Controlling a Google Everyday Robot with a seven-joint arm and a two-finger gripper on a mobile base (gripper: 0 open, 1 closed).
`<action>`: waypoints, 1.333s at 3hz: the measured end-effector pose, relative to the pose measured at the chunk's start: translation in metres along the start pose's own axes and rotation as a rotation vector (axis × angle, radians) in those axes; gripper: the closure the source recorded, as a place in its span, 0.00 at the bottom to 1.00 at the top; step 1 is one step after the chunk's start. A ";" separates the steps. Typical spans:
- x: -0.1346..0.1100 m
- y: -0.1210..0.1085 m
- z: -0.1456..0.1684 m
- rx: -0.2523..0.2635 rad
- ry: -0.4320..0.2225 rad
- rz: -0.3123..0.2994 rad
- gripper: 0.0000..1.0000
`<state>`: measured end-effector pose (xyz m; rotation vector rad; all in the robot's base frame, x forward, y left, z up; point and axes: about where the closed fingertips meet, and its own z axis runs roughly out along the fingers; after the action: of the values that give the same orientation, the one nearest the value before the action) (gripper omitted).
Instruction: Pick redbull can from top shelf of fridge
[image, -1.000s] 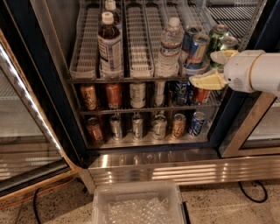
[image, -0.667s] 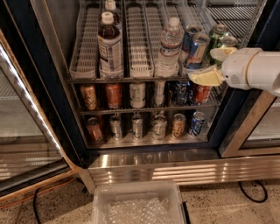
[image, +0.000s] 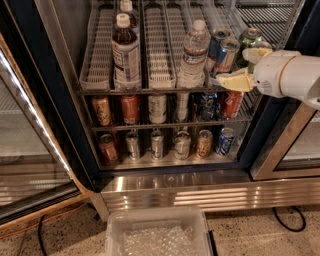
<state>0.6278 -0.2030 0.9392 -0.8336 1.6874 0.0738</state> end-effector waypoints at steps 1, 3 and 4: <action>0.000 0.002 0.005 0.005 -0.012 0.007 0.39; 0.007 0.002 0.015 0.026 -0.019 0.019 0.39; 0.006 0.000 0.019 0.036 -0.027 0.014 0.39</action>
Offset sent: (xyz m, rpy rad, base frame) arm 0.0112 -0.0009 -0.0157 0.0265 -0.0156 -0.0360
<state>0.6429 -0.1968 0.9282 -0.7902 1.6651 0.0635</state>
